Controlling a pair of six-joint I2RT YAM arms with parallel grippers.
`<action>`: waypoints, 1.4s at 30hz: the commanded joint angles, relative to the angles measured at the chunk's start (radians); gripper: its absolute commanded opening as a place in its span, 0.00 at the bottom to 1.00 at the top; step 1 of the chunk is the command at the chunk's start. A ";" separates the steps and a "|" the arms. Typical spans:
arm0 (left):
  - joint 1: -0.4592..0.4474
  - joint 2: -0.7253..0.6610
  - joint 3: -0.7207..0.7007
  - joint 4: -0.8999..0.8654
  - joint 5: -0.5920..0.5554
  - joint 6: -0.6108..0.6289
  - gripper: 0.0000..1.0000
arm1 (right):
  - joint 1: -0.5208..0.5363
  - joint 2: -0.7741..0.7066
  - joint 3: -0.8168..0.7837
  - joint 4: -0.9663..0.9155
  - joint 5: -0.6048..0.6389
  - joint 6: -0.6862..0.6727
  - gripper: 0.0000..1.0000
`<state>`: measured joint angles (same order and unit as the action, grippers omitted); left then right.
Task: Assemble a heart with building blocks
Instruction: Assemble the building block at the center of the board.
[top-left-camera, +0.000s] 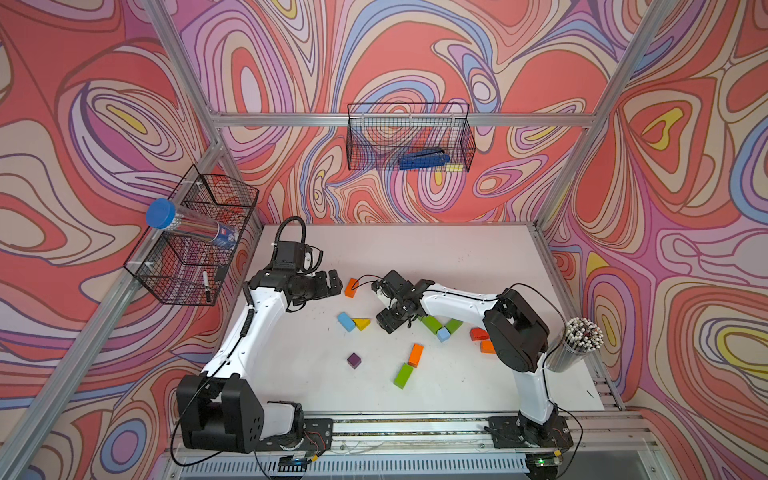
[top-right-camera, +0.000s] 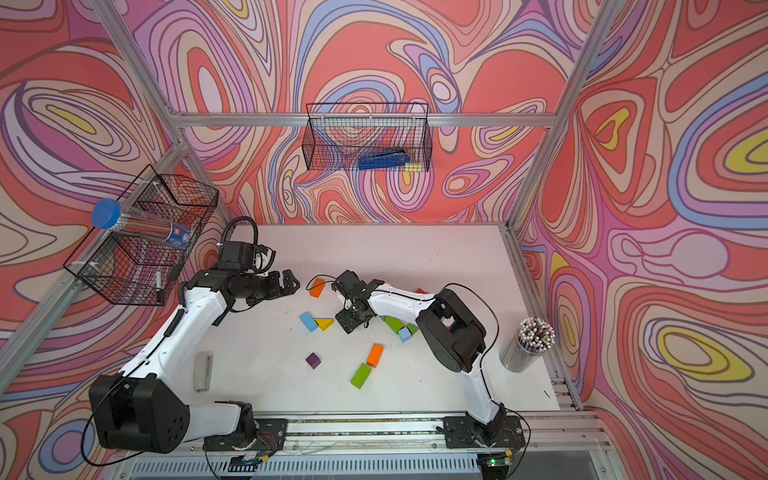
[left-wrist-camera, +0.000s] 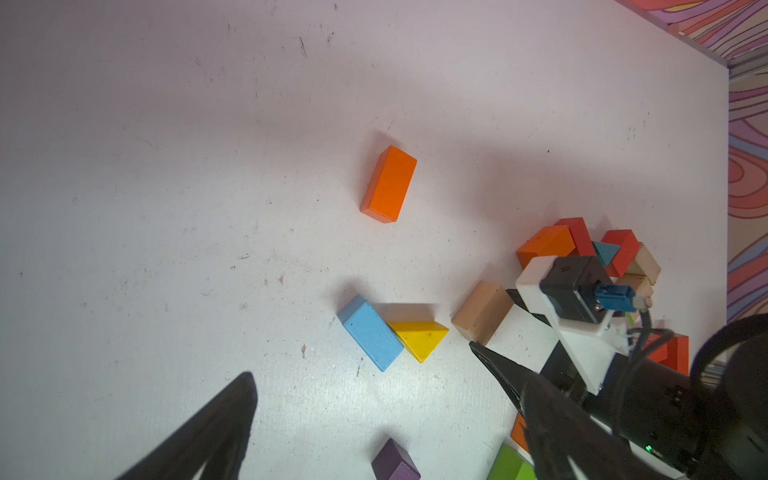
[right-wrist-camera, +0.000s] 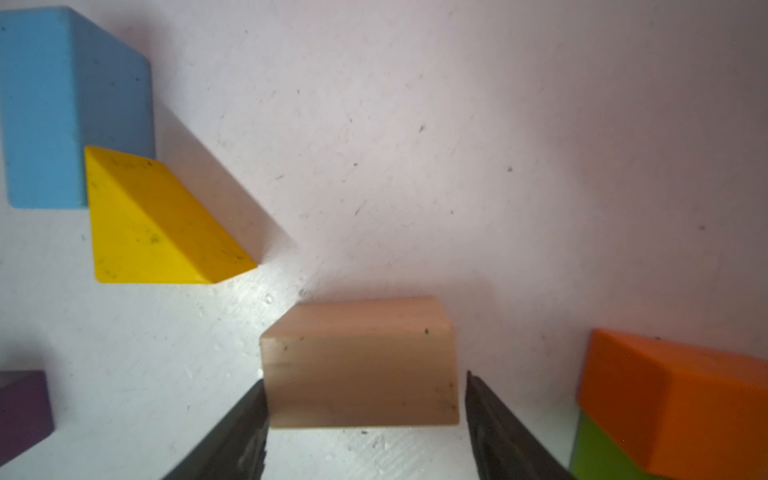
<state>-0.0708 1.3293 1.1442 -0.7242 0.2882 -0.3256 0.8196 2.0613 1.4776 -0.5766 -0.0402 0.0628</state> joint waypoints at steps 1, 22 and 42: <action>0.006 -0.004 -0.006 0.009 0.006 0.007 0.99 | 0.001 0.019 0.031 0.005 0.018 -0.029 0.68; 0.007 -0.004 -0.007 0.012 0.011 0.005 0.99 | 0.047 0.018 0.036 0.001 -0.001 -0.001 0.54; 0.006 0.001 -0.009 0.009 0.008 0.003 0.98 | 0.067 0.045 0.033 0.043 -0.003 0.042 0.55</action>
<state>-0.0708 1.3293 1.1442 -0.7216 0.2890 -0.3256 0.8768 2.0792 1.5021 -0.5529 -0.0418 0.0875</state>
